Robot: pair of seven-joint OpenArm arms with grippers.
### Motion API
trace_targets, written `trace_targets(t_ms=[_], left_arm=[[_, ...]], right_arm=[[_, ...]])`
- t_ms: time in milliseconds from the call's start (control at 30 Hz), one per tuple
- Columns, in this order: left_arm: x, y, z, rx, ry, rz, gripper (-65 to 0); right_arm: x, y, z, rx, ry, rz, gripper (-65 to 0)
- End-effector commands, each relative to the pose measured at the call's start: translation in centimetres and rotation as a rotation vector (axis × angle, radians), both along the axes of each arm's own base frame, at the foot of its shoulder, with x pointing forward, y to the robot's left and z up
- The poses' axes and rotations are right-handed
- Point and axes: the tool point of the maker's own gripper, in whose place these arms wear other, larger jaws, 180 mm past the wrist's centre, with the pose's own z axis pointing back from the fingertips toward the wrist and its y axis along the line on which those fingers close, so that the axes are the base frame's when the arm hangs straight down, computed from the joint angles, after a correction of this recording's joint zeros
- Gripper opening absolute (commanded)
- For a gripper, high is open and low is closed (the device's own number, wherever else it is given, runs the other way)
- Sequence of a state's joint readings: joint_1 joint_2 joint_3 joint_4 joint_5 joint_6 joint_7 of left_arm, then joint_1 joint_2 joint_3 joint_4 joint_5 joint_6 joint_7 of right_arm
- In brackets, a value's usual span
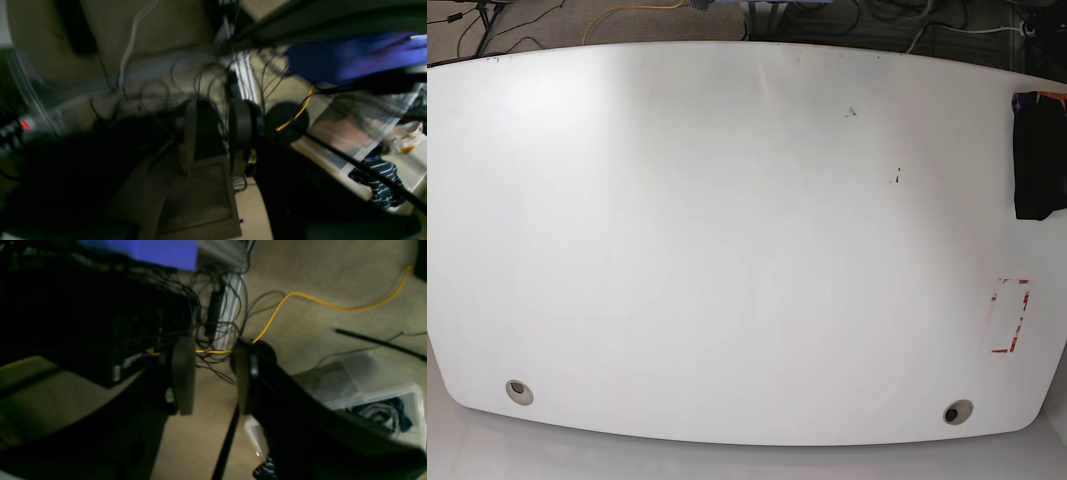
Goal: Layout the t-shirt on the table in an organized manner, then fold the t-shirt properly
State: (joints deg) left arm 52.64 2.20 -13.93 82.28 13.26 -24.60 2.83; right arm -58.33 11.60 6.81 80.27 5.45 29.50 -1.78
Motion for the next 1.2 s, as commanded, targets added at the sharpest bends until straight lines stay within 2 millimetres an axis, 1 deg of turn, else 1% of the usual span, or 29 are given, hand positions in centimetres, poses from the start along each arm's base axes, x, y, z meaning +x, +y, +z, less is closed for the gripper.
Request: trace_targets(t_ms=[0,67,133,200,267,333,400,467,600,667,800,867,1100,1167], left_arm=[[-1.0,0.1,-1.3,-0.015,0.036,0.025,-50.4],[-1.6,-0.3,-3.0,-0.032,0.079,0.044,-50.4],[-1.5,-0.5,-4.2,-0.042,0.099,0.054,-50.4],[-1.0,0.1,-5.3,-0.039,0.111,0.055,-50.4],[-1.0,0.6,-6.4,-0.041,0.136,0.064,-50.4],[-1.6,0.4,-7.3,-0.051,0.171,0.075,-50.4],[-1.3,0.1,-8.1,-0.062,0.187,0.085,-50.4],[-0.7,-0.1,-9.0,-0.071,0.202,0.092,-50.3],[-1.1,-0.8,-10.8,-0.099,0.27,0.114,-50.1],[-0.9,-0.1,-11.4,-0.094,0.293,0.119,-50.0],[-1.1,0.8,-12.5,-0.074,0.349,0.144,-50.0],[-0.6,1.2,-13.0,-0.049,0.356,0.158,-50.0],[0.2,1.6,-13.7,-0.015,0.379,0.182,-50.0],[0.4,2.1,-13.8,-0.005,0.384,0.184,-50.0]], right_arm=[[0.0,-0.6,-1.1,0.002,0.003,-0.023,-45.5],[-0.2,-1.2,-2.9,-0.005,0.028,-0.047,-45.5],[0.5,-1.6,-4.1,-0.011,0.027,-0.065,-45.5],[1.2,-2.0,-5.2,-0.016,0.024,-0.086,-45.5],[1.8,-2.2,-6.1,-0.018,0.024,-0.106,-45.5],[2.1,-2.3,-6.8,-0.018,0.026,-0.12,-45.5],[2.6,-2.3,-7.3,-0.018,0.026,-0.128,-45.5],[3.5,-2.4,-7.7,-0.019,0.017,-0.134,-45.5],[4.4,-2.5,-8.6,-0.02,0.025,-0.147,-45.5],[4.9,-2.6,-9.0,-0.021,0.026,-0.152,-45.5],[5.7,-2.8,-10.0,-0.024,0.038,-0.167,-45.5],[6.0,-3.0,-10.4,-0.026,0.049,-0.176,-45.5],[6.8,-3.5,-12.0,-0.034,0.091,-0.209,-45.5],[7.4,-3.6,-12.4,-0.035,0.098,-0.219,-45.5]])
